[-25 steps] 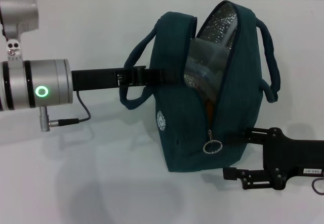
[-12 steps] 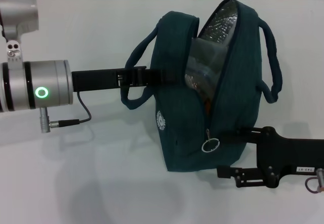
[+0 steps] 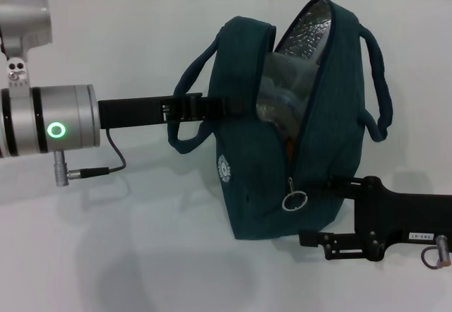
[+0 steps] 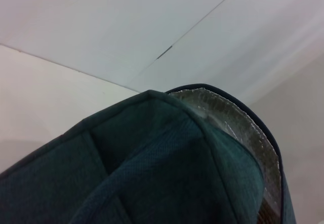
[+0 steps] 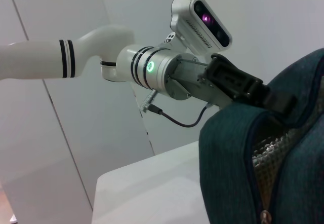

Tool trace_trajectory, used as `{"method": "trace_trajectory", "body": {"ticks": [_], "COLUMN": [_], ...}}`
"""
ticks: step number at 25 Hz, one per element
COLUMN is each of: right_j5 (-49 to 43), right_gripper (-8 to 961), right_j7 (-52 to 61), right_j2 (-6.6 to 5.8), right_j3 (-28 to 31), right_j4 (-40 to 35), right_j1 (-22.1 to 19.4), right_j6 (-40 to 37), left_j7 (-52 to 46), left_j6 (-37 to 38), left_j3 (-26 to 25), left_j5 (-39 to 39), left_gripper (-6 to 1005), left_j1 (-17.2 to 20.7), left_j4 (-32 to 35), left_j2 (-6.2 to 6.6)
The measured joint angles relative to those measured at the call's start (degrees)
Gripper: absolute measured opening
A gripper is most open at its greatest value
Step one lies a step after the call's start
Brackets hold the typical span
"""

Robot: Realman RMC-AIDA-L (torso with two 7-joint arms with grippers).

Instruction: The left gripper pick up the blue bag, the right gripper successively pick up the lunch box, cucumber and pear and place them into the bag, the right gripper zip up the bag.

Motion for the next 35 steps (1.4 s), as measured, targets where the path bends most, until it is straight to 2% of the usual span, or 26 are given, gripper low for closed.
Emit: {"method": "trace_trajectory", "body": {"ticks": [9, 17, 25, 35], "right_j5": [1.2, 4.5, 5.6, 7.6], "right_gripper": [768, 767, 766, 766], "right_j7": [-0.1, -0.2, -0.8, -1.0], "right_j2": [0.00, 0.00, 0.00, -0.03], "right_j3": [-0.8, -5.7, -5.3, -8.3], "right_j4": [0.0, -0.2, -0.4, -0.6], "right_j1": [-0.1, 0.2, -0.1, -0.3], "right_j6": [1.4, 2.0, 2.9, 2.6], "left_j7": [0.0, 0.0, 0.0, 0.0], "left_j6": [0.0, 0.0, 0.0, 0.0], "left_j3": [0.0, 0.0, -0.3, -0.1], "left_j5": [-0.1, -0.1, -0.1, -0.7], "left_gripper": [55, 55, 55, 55], "left_j1": [-0.2, -0.5, -0.3, -0.1], "left_j4": [0.0, 0.0, 0.0, 0.0], "left_j2": [0.00, -0.01, 0.00, 0.06]}}
